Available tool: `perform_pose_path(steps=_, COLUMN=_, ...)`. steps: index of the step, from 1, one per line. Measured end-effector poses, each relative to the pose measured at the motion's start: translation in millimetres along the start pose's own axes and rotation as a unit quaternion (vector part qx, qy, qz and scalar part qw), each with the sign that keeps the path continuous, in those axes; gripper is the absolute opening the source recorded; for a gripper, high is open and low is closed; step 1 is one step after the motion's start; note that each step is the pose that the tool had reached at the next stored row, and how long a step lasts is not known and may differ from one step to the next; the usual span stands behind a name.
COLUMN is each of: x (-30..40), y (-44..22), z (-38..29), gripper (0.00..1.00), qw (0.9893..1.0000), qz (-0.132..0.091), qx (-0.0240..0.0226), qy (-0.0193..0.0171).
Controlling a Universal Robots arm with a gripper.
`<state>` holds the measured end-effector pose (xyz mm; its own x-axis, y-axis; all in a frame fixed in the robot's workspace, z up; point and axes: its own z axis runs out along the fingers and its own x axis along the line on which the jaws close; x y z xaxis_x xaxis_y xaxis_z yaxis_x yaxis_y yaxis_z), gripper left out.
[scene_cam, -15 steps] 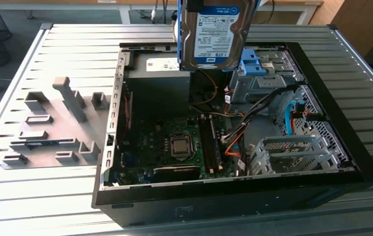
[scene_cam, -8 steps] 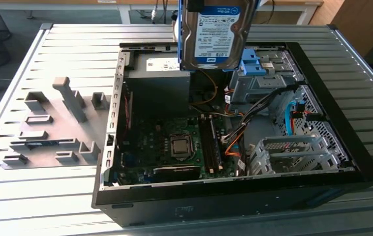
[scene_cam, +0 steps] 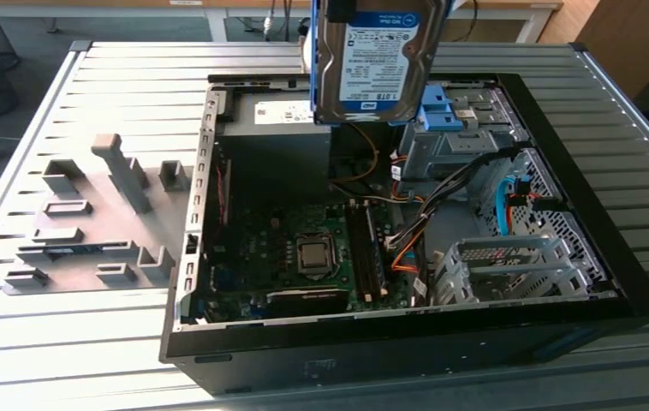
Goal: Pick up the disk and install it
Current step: 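Insert the disk into the insertion slot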
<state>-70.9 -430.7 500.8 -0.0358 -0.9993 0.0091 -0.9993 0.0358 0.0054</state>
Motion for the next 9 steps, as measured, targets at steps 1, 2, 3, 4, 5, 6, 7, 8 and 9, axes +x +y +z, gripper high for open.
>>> perform_pose_path(steps=1, x=0.5, y=0.0, z=0.0, gripper=0.36, qw=1.0, qz=0.0, qx=0.0, qy=0.0)
perform_pose_path(steps=2, x=0.9, y=0.0, z=0.0, gripper=0.36, qw=1.0, qz=0.0, qx=0.0, qy=0.0)
perform_pose_path(steps=3, x=1.0, y=0.0, z=0.0, gripper=0.36, qw=1.0, qz=0.0, qx=0.0, qy=0.0)
perform_pose_path(steps=4, x=1.0, y=0.0, z=0.0, gripper=0.36, qw=1.0, qz=0.0, qx=0.0, qy=0.0)
perform_pose_path(steps=5, x=1.1, y=0.0, z=0.0, gripper=0.36, qw=1.0, qz=0.0, qx=0.0, qy=0.0)
perform_pose_path(steps=6, x=1.1, y=0.0, z=0.0, gripper=0.36, qw=1.0, qz=0.0, qx=0.0, qy=0.0)
perform_pose_path(steps=7, x=1.2, y=0.0, z=0.0, gripper=0.36, qw=1.0, qz=0.0, qx=0.0, qy=0.0)
perform_pose_path(steps=8, x=1.2, y=0.0, z=0.0, gripper=0.36, qw=1.0, qz=0.0, qx=0.0, qy=0.0)
perform_pose_path(steps=9, x=1.2, y=0.0, z=0.0, gripper=0.36, qw=1.0, qz=0.0, qx=0.0, qy=0.0)
